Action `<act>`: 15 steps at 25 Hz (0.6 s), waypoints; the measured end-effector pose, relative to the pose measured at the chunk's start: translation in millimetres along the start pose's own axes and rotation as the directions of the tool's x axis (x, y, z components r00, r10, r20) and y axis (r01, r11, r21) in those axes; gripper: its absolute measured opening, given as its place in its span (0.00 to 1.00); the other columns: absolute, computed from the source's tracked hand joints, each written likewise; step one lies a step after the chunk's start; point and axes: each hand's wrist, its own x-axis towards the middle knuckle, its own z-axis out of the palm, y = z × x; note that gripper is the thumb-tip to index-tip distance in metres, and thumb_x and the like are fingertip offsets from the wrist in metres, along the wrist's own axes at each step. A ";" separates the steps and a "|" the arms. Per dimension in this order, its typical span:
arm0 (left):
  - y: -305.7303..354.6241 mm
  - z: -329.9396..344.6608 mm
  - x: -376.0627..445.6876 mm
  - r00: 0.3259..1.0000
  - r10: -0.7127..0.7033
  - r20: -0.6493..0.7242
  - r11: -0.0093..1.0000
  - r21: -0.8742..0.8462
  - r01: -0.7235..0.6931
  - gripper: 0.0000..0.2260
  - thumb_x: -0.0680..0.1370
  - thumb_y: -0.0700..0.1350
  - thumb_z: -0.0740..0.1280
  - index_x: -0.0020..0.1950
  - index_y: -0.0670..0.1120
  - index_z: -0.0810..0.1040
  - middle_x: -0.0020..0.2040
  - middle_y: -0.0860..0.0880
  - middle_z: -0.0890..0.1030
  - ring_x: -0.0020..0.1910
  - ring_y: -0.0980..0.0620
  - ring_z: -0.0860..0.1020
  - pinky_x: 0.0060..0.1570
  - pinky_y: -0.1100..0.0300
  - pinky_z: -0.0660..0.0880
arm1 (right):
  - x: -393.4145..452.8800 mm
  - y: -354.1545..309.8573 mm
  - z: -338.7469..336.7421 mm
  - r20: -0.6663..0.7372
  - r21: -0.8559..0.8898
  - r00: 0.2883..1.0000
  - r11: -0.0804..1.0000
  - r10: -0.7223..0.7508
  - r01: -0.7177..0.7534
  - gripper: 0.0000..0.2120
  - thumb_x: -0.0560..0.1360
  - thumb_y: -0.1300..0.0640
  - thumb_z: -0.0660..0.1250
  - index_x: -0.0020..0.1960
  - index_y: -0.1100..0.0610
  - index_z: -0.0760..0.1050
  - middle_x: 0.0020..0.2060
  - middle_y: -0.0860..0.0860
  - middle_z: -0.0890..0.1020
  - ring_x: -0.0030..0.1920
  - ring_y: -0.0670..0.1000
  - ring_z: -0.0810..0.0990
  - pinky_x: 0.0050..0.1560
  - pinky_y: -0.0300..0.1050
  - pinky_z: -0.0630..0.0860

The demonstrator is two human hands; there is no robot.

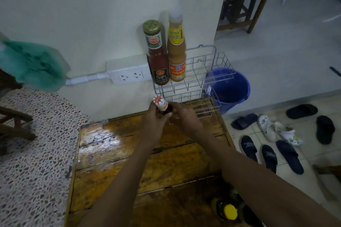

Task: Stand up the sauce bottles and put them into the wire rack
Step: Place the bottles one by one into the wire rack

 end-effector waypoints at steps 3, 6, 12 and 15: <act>-4.9 3.2 13.6 0.997 0.024 -0.070 1.000 -0.002 -0.024 0.23 0.77 0.45 0.77 0.70 0.44 0.77 0.60 0.49 0.84 0.58 0.54 0.81 0.49 0.76 0.74 | 14.1 12.0 10.2 -0.054 -0.028 0.999 1.000 -0.011 0.010 0.22 0.77 0.58 0.71 0.70 0.57 0.73 0.55 0.58 0.84 0.50 0.59 0.84 0.45 0.58 0.83; -7.1 4.5 23.3 0.989 0.063 -0.137 0.998 0.003 -0.063 0.15 0.77 0.45 0.76 0.63 0.44 0.82 0.53 0.52 0.85 0.52 0.57 0.82 0.46 0.79 0.72 | 29.7 24.2 16.0 -0.029 -0.048 0.999 0.998 0.034 -0.035 0.21 0.77 0.61 0.71 0.68 0.58 0.74 0.53 0.58 0.85 0.49 0.59 0.84 0.47 0.57 0.83; -15.3 5.8 58.6 0.990 0.078 -0.114 0.994 0.087 -0.069 0.14 0.80 0.48 0.74 0.63 0.44 0.84 0.56 0.49 0.86 0.52 0.57 0.83 0.44 0.81 0.72 | 57.9 44.4 26.5 0.206 -0.029 0.965 0.987 0.161 -0.159 0.27 0.77 0.51 0.73 0.72 0.55 0.70 0.54 0.59 0.85 0.49 0.60 0.85 0.44 0.51 0.82; -16.6 6.4 81.5 0.995 0.071 -0.063 0.990 0.122 -0.063 0.15 0.80 0.51 0.74 0.63 0.45 0.84 0.58 0.49 0.87 0.54 0.57 0.84 0.49 0.73 0.78 | 74.6 55.1 24.3 0.256 0.002 0.945 0.978 0.203 -0.211 0.28 0.76 0.56 0.73 0.74 0.53 0.68 0.60 0.60 0.83 0.53 0.61 0.84 0.44 0.47 0.80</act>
